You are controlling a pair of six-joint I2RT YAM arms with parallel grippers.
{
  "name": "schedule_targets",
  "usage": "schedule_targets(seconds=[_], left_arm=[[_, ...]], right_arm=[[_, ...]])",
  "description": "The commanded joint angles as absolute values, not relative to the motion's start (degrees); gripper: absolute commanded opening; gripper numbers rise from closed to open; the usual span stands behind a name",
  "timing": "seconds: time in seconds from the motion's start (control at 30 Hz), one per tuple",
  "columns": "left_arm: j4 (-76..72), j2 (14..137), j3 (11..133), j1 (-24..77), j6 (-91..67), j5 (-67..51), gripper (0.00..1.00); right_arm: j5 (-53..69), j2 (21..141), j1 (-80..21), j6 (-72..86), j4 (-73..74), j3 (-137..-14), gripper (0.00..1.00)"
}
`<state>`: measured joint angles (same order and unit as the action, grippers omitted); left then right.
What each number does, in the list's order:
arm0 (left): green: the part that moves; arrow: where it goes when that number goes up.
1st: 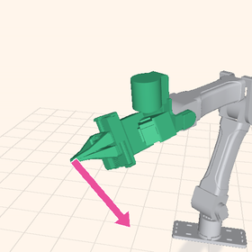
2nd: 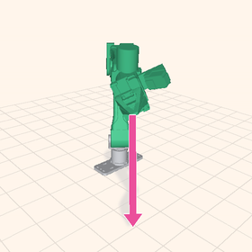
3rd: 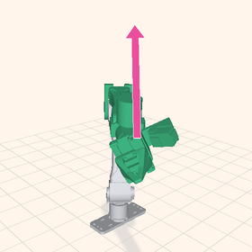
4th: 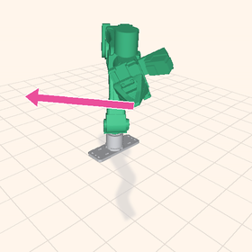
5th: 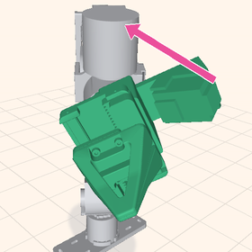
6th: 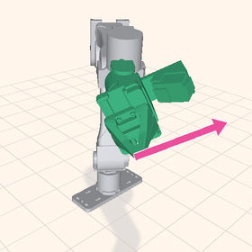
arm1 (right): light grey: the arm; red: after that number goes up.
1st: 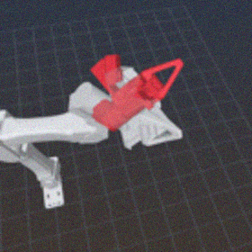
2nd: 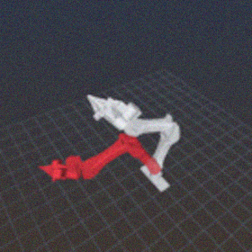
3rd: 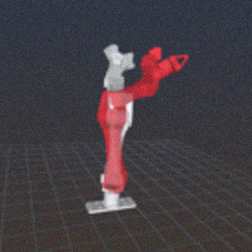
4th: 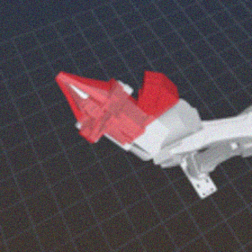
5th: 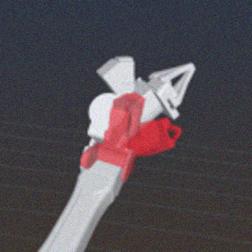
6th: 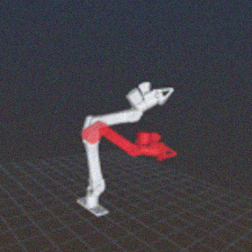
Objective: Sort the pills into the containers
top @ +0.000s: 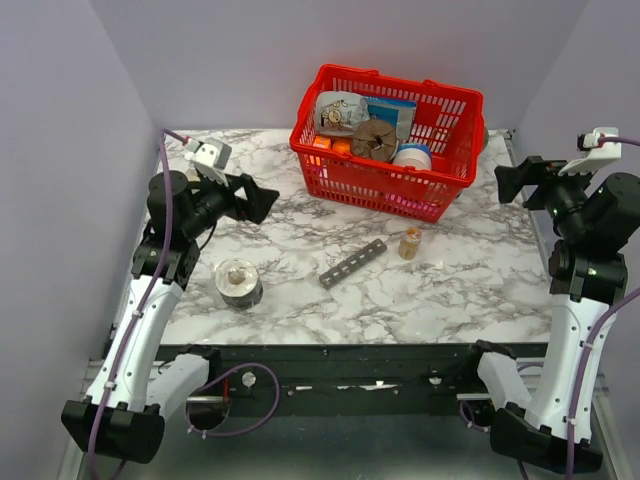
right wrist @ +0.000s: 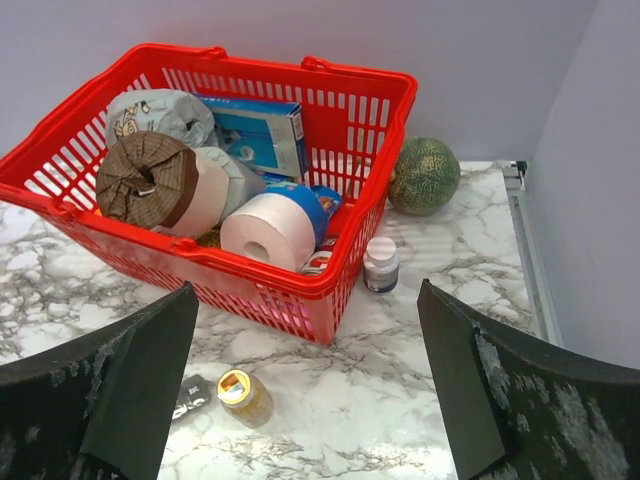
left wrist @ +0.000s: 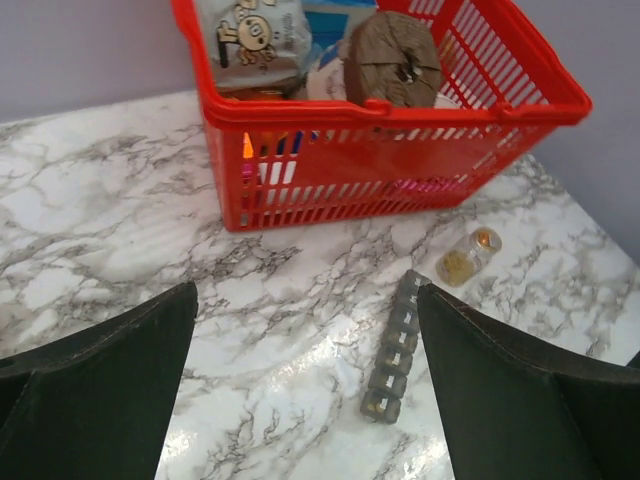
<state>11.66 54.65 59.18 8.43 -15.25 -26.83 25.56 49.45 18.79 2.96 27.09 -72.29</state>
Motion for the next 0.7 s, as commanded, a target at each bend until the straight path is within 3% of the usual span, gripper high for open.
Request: schedule_targets(seconds=[0.0,0.07,0.2,0.3,0.67], left_arm=[[13.2,51.2,53.8,15.4,-4.1,-26.8,0.99],[12.3,50.8,51.2,18.2,-1.4,-26.2,0.99],[9.9,51.6,47.3,25.0,2.5,-24.9,0.99],[7.3,52.7,44.2,30.7,6.7,-21.5,0.99],[1.1,69.2,41.8,44.6,12.7,-12.5,0.98]], right_arm=[[31.3,50.0,19.1,3.3,29.8,-71.3,1.0],[36.3,50.0,19.1,-1.3,29.7,-70.6,1.0],[60.5,49.0,19.0,-16.8,32.4,-65.8,1.0],[69.4,49.8,19.0,-23.7,34.5,-63.7,1.0],[73.7,50.7,19.0,-29.6,28.4,-50.6,1.0]])
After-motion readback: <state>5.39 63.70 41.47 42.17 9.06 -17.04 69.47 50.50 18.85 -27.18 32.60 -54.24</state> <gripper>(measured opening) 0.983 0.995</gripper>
